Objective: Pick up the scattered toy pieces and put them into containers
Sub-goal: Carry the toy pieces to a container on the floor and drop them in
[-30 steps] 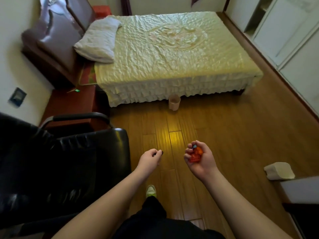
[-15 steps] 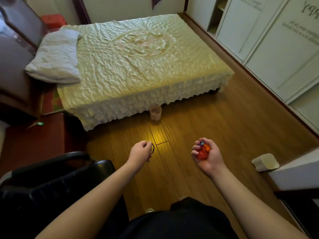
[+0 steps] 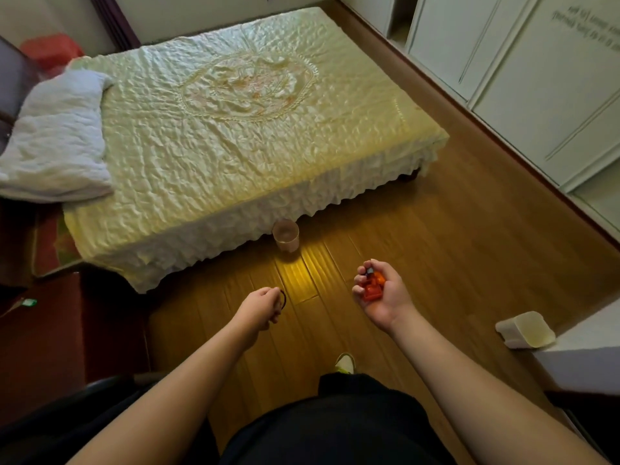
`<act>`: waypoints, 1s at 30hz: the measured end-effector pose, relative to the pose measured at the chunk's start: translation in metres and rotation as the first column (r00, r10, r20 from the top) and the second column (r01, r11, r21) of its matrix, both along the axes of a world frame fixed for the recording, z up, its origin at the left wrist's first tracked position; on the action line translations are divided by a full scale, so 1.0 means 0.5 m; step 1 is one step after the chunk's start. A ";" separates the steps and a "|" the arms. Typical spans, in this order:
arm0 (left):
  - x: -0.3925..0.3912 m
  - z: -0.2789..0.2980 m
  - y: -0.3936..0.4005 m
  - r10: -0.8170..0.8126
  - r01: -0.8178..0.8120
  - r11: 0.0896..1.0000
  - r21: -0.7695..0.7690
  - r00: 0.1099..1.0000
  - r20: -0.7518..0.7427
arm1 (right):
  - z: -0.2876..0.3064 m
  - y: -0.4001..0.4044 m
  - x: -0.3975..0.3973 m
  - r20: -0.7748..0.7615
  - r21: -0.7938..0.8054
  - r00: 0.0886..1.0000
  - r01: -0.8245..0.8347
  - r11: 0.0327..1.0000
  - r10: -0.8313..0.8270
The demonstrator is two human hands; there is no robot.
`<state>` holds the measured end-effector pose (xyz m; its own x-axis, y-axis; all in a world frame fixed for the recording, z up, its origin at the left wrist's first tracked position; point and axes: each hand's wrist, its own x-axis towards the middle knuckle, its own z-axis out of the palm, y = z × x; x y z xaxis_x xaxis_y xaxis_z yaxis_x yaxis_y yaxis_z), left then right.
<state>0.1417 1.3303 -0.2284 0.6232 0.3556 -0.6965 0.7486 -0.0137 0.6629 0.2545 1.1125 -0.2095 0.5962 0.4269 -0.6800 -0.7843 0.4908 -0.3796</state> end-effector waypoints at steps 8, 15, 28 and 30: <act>0.188 0.024 0.035 0.040 -0.042 0.999 0.032 0.997 0.066 | 0.007 0.053 0.195 0.015 -0.003 1.000 -0.027 1.000 0.027; 0.311 -0.022 0.137 0.065 -0.067 0.996 0.065 0.997 0.030 | -0.023 0.145 0.329 -0.027 -0.012 0.999 -0.026 1.000 0.026; 0.637 -0.123 0.396 -0.075 0.078 0.994 0.075 0.996 -0.038 | -0.059 0.373 0.677 -0.040 -0.185 0.994 0.092 0.978 -0.101; 0.675 -0.144 0.414 -0.165 0.171 0.982 0.076 0.983 -0.082 | -0.066 0.392 0.713 -0.040 -0.183 0.994 0.095 0.978 -0.104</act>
